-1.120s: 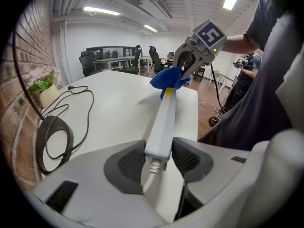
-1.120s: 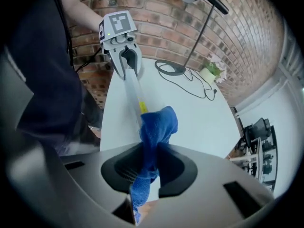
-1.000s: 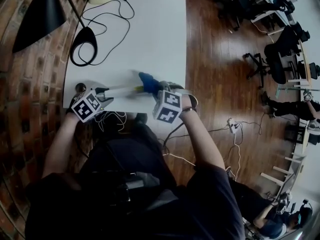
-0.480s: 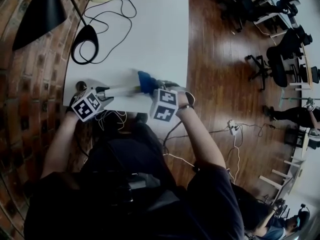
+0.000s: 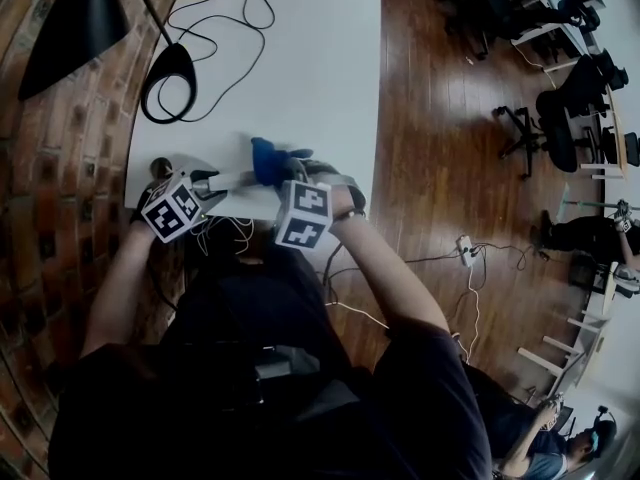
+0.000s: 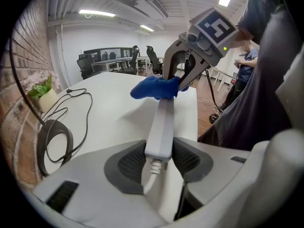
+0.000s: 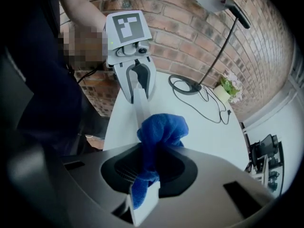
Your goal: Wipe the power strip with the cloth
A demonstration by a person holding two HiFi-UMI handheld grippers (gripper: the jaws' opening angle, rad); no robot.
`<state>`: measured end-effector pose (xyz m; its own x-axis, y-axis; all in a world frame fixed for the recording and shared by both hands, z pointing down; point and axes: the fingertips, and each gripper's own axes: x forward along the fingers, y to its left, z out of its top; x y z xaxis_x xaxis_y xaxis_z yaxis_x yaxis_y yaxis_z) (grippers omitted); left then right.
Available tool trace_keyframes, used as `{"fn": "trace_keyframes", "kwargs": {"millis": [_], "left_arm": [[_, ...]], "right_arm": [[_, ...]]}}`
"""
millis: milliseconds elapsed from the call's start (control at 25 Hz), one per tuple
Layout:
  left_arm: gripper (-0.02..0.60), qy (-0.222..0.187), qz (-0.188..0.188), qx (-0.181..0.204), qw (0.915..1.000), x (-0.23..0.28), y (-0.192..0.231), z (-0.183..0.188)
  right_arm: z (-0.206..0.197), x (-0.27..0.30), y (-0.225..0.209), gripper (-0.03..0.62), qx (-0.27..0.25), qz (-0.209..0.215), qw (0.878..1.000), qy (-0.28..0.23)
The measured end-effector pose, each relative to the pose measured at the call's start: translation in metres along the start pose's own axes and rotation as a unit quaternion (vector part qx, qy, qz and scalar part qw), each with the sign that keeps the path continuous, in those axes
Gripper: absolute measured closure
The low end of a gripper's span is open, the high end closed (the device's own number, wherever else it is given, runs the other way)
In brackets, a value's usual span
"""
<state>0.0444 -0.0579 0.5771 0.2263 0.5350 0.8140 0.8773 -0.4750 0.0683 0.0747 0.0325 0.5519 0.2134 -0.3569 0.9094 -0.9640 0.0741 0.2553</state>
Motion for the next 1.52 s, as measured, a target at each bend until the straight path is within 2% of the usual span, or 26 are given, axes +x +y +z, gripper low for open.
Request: {"fn": "trace_keyframes", "kwargs": {"millis": [400,680,920,1040,1160,1280,1400,1520], "left_arm": [[0.399,-0.001,0.006,0.006,1.0000,-0.001,0.000,-0.001],[0.399,-0.007,0.005,0.005,1.0000,0.001,0.001,0.000],[0.399,-0.006,0.001,0.005,1.0000,0.001,-0.002,0.001],[0.399,0.000,0.007,0.007,1.0000,0.002,-0.001,-0.001],[0.399,-0.003,0.005,0.006,1.0000,0.001,-0.002,0.001],[0.399,-0.001,0.005,0.003,1.0000,0.001,-0.001,0.000],[0.399,0.000,0.007,0.007,1.0000,0.002,-0.002,-0.002],[0.399,-0.001,0.003,0.007,1.0000,0.001,-0.001,-0.003]], "right_arm": [[0.018,0.006,0.004,0.525,-0.031,0.004,0.999,0.020],[0.055,0.020,0.005,0.525,-0.035,0.010,0.999,-0.005],[0.063,0.021,0.011,0.527,-0.092,-0.006,0.996,-0.003],[0.083,0.022,0.022,0.526,-0.077,-0.012,0.996,-0.041],[0.102,0.027,0.029,0.526,-0.079,-0.016,0.996,-0.034],[0.106,0.029,0.029,0.526,-0.058,0.010,0.998,-0.038],[0.108,0.029,0.030,0.526,-0.045,0.019,0.997,-0.053],[0.115,0.030,0.031,0.526,-0.005,0.035,0.996,-0.077]]}}
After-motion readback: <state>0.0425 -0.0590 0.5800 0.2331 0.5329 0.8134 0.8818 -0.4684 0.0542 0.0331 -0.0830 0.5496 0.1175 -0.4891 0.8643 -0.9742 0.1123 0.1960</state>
